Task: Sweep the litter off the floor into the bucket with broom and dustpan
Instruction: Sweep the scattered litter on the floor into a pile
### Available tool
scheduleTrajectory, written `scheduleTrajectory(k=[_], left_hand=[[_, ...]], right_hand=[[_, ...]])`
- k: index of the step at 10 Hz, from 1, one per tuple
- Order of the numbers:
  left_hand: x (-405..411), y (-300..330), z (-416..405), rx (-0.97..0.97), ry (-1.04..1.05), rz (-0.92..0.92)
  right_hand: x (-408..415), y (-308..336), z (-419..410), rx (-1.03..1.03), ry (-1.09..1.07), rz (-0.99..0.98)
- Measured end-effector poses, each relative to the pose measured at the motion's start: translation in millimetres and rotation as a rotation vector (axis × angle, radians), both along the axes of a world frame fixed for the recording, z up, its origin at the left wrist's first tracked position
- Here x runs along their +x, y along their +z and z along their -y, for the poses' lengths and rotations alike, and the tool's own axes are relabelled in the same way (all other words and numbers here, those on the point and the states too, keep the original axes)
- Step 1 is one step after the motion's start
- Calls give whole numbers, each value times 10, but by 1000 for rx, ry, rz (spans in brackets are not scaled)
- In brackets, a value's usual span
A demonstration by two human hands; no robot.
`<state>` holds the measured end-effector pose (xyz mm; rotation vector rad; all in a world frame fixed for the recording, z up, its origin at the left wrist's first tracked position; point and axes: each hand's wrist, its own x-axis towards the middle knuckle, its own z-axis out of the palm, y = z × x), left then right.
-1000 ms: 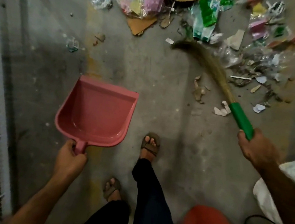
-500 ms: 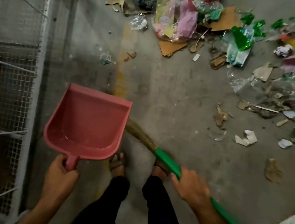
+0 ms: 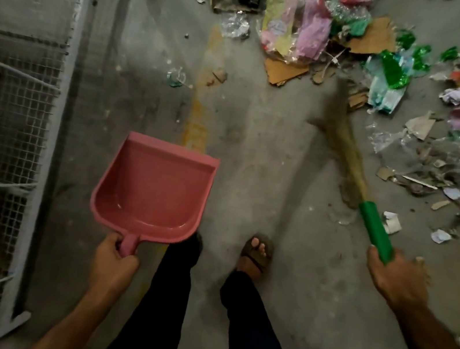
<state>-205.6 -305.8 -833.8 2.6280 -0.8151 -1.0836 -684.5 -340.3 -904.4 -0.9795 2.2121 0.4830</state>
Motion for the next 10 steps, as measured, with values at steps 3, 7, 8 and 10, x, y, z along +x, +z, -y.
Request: scheduleTrajectory(k=[3,7,8,10], left_hand=[[833,233,-2,57,123,44],[2707,-570,-413,378,156,-37],[2632,-431,150,345,32,-44],[2273,-228,930,156,42,-87]], right_hand=[[1843,105,-218,80,348,318],[3673,-650,853,277,436,284],[3343,-730,1056,232,205,229],[2404,-665,1501,117,-126,45]])
